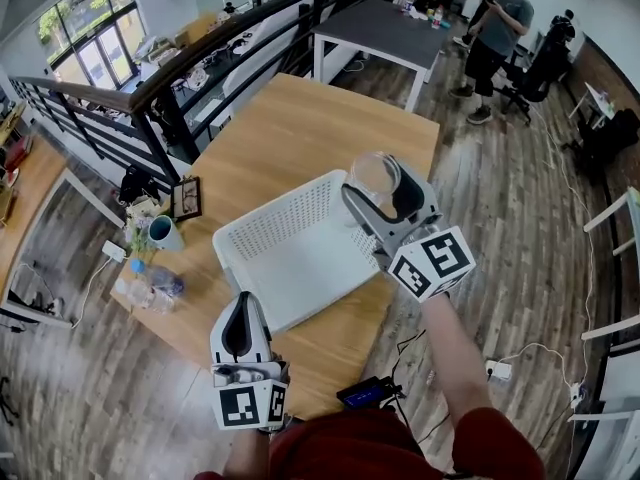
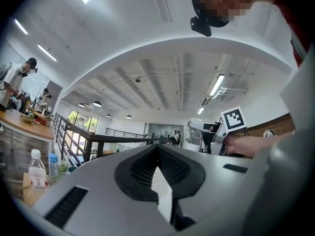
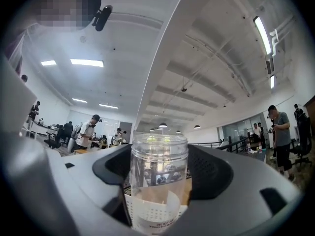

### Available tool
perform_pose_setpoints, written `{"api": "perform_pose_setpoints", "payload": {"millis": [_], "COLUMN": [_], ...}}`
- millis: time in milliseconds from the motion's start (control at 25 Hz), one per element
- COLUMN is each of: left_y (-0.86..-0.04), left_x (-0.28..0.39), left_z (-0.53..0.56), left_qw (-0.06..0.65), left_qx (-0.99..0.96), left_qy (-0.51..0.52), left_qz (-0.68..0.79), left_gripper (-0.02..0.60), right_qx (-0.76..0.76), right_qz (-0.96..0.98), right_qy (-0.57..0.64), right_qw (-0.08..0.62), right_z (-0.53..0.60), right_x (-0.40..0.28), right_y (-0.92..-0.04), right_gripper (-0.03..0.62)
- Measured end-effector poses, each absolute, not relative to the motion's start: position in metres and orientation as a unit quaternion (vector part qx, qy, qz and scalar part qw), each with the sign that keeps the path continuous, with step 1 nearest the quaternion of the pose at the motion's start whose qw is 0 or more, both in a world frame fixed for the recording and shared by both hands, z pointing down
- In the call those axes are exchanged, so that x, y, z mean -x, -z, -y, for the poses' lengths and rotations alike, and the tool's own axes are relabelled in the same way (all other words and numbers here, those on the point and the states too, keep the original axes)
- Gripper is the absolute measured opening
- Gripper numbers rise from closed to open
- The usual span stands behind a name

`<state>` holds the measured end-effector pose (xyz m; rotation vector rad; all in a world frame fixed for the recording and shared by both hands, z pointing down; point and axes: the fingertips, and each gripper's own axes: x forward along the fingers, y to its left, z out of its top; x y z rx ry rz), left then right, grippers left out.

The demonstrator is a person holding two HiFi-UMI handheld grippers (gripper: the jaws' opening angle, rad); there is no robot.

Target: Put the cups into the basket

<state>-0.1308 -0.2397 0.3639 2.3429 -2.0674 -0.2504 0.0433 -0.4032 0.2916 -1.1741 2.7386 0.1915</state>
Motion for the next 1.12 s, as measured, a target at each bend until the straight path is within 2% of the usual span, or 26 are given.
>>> {"api": "perform_pose_setpoints", "payload": {"millis": [1120], "left_y": [-0.389], "left_x": [0.162], "left_z": [0.238], "left_qw": [0.022], "left_qx": [-0.724], "left_qy": [0.064], "left_qz": [0.687], "left_gripper": [0.0], "right_qx": [0.356], "right_qz": [-0.934], "right_qy": [0.007], "right_qw": [-0.011], "right_z": [0.453], "right_x": [0.026], "right_y": [-0.427], "right_gripper": [0.353]}}
